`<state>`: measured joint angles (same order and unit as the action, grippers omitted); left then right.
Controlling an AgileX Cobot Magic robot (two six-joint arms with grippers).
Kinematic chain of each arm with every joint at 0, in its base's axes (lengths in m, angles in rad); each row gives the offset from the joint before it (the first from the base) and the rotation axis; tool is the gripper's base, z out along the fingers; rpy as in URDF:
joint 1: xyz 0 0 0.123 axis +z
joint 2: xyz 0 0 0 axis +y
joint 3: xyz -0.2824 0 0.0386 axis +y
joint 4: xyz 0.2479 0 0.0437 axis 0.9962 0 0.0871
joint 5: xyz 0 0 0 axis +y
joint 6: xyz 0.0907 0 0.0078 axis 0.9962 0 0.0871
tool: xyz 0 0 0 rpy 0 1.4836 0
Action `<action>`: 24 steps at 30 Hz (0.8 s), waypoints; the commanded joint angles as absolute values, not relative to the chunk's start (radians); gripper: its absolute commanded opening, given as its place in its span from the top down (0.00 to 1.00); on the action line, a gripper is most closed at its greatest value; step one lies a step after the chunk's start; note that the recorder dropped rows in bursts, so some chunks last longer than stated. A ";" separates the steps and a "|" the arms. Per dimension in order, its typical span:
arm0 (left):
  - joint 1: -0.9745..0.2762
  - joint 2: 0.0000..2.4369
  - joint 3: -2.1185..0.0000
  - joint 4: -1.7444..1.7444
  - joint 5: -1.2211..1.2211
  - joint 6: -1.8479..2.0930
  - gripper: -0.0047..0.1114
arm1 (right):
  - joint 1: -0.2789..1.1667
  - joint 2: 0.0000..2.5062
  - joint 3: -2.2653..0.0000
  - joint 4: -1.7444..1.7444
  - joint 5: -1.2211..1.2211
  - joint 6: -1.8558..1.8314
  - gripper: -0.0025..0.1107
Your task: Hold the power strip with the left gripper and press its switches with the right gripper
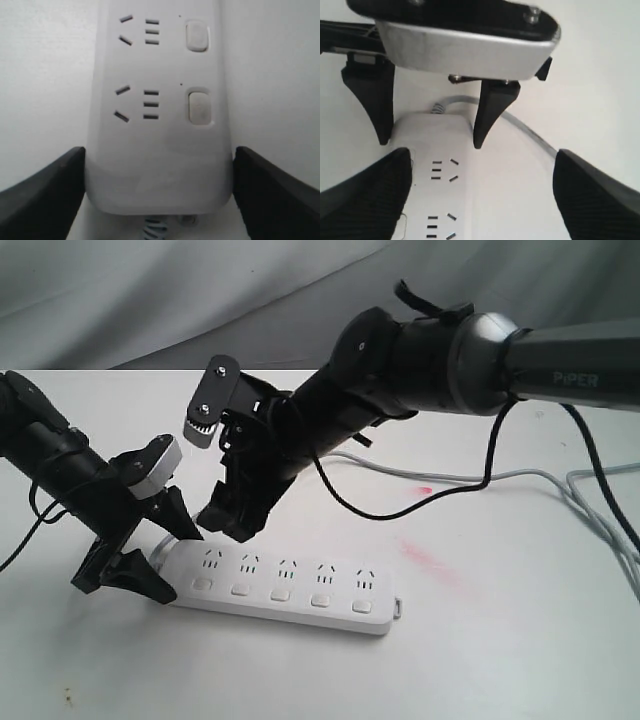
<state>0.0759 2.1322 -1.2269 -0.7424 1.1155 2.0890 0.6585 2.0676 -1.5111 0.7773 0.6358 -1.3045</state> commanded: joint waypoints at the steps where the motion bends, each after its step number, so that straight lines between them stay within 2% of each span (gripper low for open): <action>1: 0.070 2.131 -1.233 -0.750 1.121 2.094 0.65 | 0.656 2.066 -1.425 0.789 0.572 -1.328 0.35; 5: 0.070 2.131 -1.233 -0.750 1.121 2.094 0.65 | 0.658 2.066 -1.330 0.953 0.556 -1.485 0.35; 24: 0.070 2.131 -1.233 -0.750 1.121 2.094 0.65 | 0.661 2.151 -1.310 0.904 0.497 -1.469 0.35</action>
<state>0.0759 2.1322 -1.2269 -0.7424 1.1155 2.0890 0.6586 2.1274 -1.3119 0.9535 0.5125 -1.4707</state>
